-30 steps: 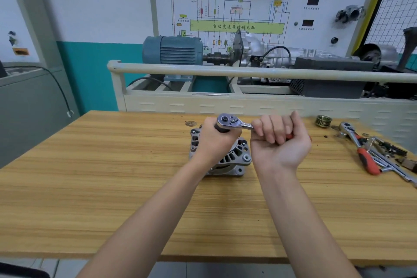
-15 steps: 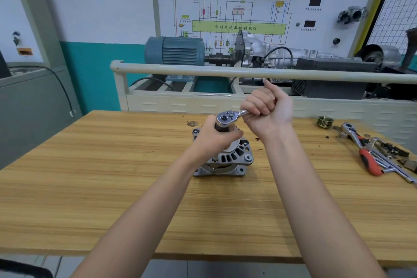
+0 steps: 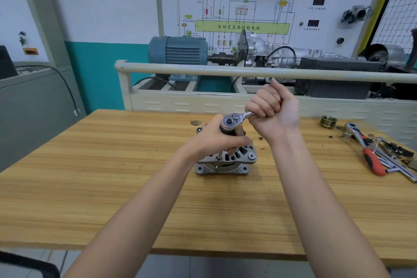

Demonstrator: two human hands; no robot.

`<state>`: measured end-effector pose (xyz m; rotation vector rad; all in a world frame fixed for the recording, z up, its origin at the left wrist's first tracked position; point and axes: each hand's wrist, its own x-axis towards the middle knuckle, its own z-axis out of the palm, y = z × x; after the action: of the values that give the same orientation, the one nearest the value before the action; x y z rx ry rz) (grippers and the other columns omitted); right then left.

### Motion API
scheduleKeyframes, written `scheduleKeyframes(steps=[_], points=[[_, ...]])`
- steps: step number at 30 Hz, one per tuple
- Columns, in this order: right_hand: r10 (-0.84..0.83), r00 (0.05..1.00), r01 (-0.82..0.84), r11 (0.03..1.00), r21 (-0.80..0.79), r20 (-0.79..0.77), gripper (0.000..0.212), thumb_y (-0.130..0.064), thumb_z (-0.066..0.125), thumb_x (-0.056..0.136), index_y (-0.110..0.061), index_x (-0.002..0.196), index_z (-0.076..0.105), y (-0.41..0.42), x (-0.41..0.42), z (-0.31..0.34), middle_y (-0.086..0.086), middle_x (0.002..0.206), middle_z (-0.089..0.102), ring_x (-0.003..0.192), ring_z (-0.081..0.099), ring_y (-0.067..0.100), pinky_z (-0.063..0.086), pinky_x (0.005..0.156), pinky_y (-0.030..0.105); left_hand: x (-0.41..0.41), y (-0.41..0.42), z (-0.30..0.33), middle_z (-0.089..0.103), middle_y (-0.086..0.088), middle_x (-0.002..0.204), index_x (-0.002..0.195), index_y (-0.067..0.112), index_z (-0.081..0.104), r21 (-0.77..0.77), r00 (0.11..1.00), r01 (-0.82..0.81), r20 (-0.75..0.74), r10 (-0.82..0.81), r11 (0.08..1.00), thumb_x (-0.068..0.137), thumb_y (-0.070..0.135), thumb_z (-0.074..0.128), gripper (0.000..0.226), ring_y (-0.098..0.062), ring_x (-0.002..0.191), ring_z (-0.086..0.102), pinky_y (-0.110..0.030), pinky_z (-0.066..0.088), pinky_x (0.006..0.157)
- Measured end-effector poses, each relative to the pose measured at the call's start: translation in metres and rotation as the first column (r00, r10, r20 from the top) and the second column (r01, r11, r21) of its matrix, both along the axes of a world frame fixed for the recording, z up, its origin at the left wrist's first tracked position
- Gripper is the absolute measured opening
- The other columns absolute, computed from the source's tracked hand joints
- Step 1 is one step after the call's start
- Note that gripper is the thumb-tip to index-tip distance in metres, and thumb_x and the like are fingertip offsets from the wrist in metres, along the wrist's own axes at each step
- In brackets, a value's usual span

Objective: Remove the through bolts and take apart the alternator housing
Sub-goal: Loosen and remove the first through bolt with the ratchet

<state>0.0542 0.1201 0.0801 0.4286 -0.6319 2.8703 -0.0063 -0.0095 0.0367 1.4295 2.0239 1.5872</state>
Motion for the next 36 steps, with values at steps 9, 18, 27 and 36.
scheduleKeyframes(steps=[9,18,27,36], points=[[-0.315,0.949,0.303,0.922,-0.243,-0.013,0.053,-0.019,0.036,0.096,-0.018,0.043,0.034,-0.014,0.018,-0.022,-0.007,0.035,0.021,0.03,0.018,0.008,0.021,0.035,0.021,0.011,0.027,-0.014,0.032,0.008,0.046,0.05,0.013,0.035,0.289,0.932,-0.357,0.169,0.32,0.888,0.076,-0.01,0.056,0.041,-0.009,0.046,0.026,-0.024,0.023,0.046],[-0.117,0.993,0.116,0.989,-0.091,-0.004,0.048,-0.019,0.039,0.091,-0.017,0.043,0.035,0.0,0.011,-0.01,-0.008,0.035,0.021,0.034,0.012,0.007,0.02,0.036,0.02,0.004,0.006,-0.004,0.045,-0.007,0.047,0.056,-0.006,0.048,0.041,0.993,-0.114,0.01,0.114,0.993,0.079,0.0,0.067,0.032,-0.016,0.043,0.038,-0.024,0.034,0.047],[-0.099,0.995,0.102,0.982,-0.16,0.024,0.05,-0.018,0.039,0.092,-0.018,0.042,0.034,0.002,0.007,-0.011,-0.008,0.034,0.023,0.029,0.018,0.007,0.02,0.034,0.02,0.006,0.019,-0.01,0.035,0.007,0.043,0.051,0.011,0.038,0.157,0.979,-0.2,0.06,0.192,0.967,0.079,-0.009,0.059,0.041,-0.008,0.041,0.028,-0.024,0.025,0.044],[-0.283,0.958,0.271,0.946,-0.18,-0.044,0.041,-0.018,0.044,0.082,-0.018,0.042,0.036,-0.008,0.024,-0.026,-0.007,0.035,0.022,0.032,0.019,0.008,0.024,0.036,0.022,0.009,0.019,-0.012,0.038,0.012,0.044,0.051,0.016,0.041,0.162,0.974,-0.228,0.031,0.226,0.96,0.079,-0.005,0.063,0.042,-0.006,0.043,0.032,-0.022,0.028,0.045]])
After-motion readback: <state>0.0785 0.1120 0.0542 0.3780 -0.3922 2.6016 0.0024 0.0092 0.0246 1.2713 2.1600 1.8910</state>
